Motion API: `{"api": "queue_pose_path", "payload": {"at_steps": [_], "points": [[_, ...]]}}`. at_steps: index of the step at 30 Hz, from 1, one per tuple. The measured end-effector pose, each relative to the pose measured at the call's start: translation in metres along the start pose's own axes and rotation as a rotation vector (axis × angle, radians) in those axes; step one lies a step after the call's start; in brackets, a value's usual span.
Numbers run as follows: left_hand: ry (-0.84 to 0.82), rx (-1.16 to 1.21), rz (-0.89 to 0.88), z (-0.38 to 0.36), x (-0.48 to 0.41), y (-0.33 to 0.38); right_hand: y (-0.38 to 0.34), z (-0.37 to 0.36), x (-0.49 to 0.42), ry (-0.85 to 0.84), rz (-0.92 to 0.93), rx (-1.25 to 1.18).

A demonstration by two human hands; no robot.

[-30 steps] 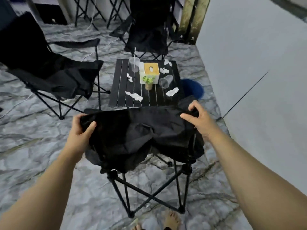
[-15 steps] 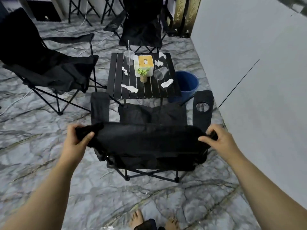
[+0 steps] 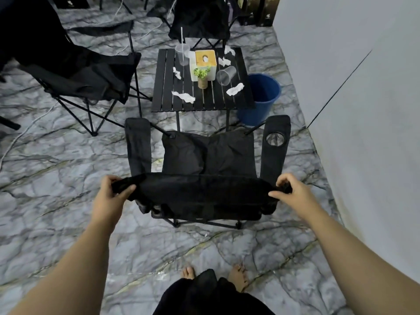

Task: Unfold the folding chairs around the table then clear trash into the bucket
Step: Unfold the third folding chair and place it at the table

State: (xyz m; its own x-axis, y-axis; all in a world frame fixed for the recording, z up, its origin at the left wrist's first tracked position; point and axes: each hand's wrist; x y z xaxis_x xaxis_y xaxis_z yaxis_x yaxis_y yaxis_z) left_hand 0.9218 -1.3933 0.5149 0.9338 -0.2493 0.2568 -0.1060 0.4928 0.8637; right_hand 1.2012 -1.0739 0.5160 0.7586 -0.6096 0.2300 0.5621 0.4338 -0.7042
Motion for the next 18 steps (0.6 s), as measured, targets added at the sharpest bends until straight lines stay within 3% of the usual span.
{"api": "queue_pose_path", "payload": {"at_steps": [4, 10, 18], "points": [[-0.071, 0.007, -0.021, 0.01, -0.001, 0.002, -0.003, 0.0, 0.008, 0.027, -0.11, -0.054], [-0.145, -0.189, -0.173, 0.042, 0.002, -0.009, -0.011, -0.02, 0.027, 0.084, -0.089, 0.048], [-0.235, -0.194, -0.152, 0.056, -0.009, -0.015, -0.02, -0.027, 0.035, 0.156, -0.169, 0.042]]}}
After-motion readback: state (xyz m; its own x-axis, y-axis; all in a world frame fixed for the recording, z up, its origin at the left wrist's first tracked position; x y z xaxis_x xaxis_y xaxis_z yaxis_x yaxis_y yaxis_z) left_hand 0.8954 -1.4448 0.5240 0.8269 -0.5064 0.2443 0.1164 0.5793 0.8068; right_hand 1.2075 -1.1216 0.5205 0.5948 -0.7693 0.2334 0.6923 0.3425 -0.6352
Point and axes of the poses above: each hand's wrist, its own x-axis away from the middle knuckle, its own z-axis out of the back of the hand, y = z × x, and after that the axes turned 2 degrees about x, right-handed
